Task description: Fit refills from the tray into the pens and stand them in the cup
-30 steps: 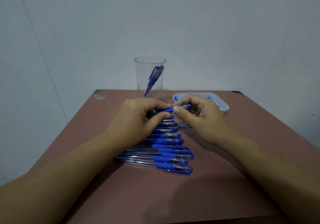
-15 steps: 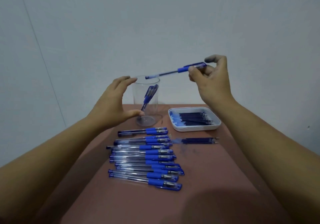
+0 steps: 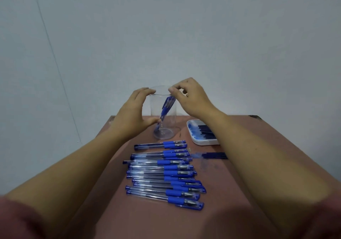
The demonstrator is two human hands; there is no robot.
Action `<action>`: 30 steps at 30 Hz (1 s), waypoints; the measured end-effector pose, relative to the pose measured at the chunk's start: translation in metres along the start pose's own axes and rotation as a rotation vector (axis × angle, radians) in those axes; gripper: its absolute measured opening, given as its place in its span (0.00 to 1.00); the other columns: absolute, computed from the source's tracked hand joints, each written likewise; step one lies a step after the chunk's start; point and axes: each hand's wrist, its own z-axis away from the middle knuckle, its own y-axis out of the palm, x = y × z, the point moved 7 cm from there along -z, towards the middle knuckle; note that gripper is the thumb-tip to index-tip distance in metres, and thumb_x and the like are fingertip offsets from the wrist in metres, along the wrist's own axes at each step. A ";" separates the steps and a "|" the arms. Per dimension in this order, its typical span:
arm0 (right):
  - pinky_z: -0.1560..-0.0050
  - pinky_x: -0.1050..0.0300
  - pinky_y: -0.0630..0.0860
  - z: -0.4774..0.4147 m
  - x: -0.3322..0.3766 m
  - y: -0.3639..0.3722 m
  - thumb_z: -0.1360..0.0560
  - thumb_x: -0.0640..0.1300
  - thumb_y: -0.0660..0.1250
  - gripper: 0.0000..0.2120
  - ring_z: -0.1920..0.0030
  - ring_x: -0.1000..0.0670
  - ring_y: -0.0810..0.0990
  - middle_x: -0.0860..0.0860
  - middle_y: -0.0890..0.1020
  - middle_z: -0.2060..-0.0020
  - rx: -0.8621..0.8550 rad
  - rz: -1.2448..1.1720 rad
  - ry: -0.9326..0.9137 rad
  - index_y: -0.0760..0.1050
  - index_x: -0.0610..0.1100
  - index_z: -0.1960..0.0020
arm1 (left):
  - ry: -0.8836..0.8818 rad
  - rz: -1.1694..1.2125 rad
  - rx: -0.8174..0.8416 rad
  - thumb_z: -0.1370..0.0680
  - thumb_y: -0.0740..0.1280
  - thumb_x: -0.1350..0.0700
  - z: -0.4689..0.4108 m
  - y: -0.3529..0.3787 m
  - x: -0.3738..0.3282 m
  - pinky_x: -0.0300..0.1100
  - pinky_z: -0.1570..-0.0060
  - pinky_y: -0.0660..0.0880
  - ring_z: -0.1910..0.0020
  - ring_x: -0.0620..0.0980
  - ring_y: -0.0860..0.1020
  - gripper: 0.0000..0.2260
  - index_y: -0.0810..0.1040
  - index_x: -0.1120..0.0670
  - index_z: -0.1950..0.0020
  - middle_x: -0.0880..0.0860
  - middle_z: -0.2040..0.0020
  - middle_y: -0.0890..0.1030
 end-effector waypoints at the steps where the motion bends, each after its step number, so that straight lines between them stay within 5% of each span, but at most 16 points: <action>1: 0.47 0.63 0.66 0.002 0.000 0.003 0.21 0.51 0.64 0.11 0.47 0.53 0.71 0.51 0.74 0.50 0.013 0.019 -0.010 0.82 0.47 0.47 | -0.003 -0.008 0.003 0.34 0.80 0.49 0.000 0.000 -0.001 0.39 0.35 0.67 0.31 0.50 0.70 0.39 0.67 0.51 0.27 0.52 0.28 0.69; 6: 0.37 0.56 0.68 0.024 0.006 -0.005 0.21 0.53 0.65 0.17 0.38 0.50 0.69 0.51 0.70 0.43 0.021 0.035 -0.036 0.75 0.51 0.34 | -0.052 -0.056 0.018 0.31 0.78 0.48 0.007 -0.005 -0.008 0.42 0.32 0.64 0.28 0.51 0.67 0.40 0.63 0.51 0.24 0.53 0.26 0.67; 11: 0.54 0.75 0.64 0.064 -0.005 -0.015 0.23 0.47 0.68 0.11 0.53 0.63 0.70 0.53 0.76 0.47 0.209 0.147 -0.015 0.78 0.50 0.41 | -0.176 -0.031 0.136 0.27 0.70 0.39 0.042 -0.010 -0.031 0.44 0.32 0.63 0.28 0.49 0.65 0.37 0.59 0.49 0.23 0.50 0.25 0.64; 15: 0.41 0.57 0.68 0.090 -0.023 0.006 0.22 0.49 0.67 0.10 0.44 0.55 0.70 0.53 0.79 0.45 0.408 0.323 -0.027 0.81 0.50 0.43 | -0.136 -0.045 0.419 0.28 0.57 0.27 0.087 0.012 -0.048 0.45 0.29 0.63 0.28 0.47 0.65 0.39 0.59 0.47 0.23 0.48 0.25 0.65; 18: 0.40 0.53 0.66 0.094 -0.033 0.022 0.21 0.52 0.65 0.13 0.41 0.51 0.66 0.51 0.77 0.42 0.468 0.435 -0.012 0.79 0.52 0.39 | -0.096 -0.122 0.530 0.30 0.45 0.24 0.109 0.028 -0.048 0.50 0.27 0.59 0.26 0.45 0.61 0.42 0.57 0.46 0.22 0.46 0.24 0.61; 30: 0.45 0.52 0.55 0.084 -0.044 0.039 0.21 0.55 0.63 0.09 0.38 0.49 0.62 0.54 0.73 0.41 0.539 0.587 0.020 0.77 0.56 0.42 | -0.096 -0.121 0.552 0.30 0.42 0.25 0.114 0.036 -0.043 0.46 0.26 0.56 0.28 0.41 0.62 0.40 0.61 0.43 0.24 0.41 0.26 0.63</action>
